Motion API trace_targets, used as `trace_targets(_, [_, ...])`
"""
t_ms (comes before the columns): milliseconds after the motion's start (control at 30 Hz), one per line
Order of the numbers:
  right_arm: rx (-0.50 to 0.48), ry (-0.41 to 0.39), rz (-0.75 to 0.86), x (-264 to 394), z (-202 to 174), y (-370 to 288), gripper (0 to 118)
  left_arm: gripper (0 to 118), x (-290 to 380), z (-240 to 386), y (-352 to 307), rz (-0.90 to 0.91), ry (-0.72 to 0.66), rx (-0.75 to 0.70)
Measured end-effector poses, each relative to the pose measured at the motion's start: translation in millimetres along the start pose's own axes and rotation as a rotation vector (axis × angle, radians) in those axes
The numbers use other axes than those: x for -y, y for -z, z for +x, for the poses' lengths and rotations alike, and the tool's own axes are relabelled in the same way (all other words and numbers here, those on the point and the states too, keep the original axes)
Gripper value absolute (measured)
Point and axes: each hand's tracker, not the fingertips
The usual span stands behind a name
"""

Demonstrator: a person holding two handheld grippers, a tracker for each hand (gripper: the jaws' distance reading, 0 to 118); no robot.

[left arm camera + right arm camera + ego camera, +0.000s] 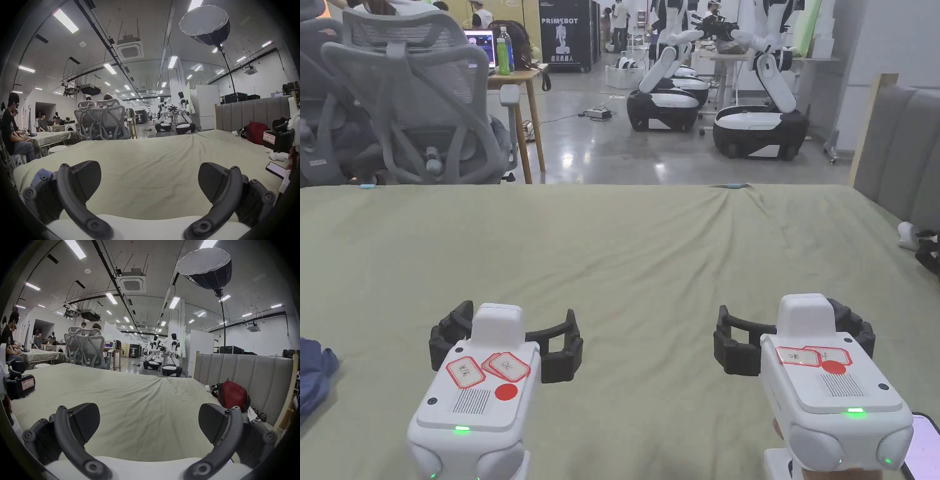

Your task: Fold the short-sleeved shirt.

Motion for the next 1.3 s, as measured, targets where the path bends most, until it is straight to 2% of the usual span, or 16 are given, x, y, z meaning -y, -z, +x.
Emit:
trace_targets(767, [0.004, -0.007, -0.001, 4.0, -5.3, -1.0, 118, 118, 0.9, 2.1, -2.2, 0.001, 0.015, 0.005])
trace_targets(933, [0.033, -0.036, -0.020, 3.4, -10.1, 0.2, 118, 118, -0.6, 3.2, -3.5, 0.004, 0.019, 0.003])
trace_targets(1300, [0.025, -0.007, -0.027, -2.7, -11.0, 0.6, 118, 118, 1.8, 4.7, -2.9, -0.007, 0.031, 0.015])
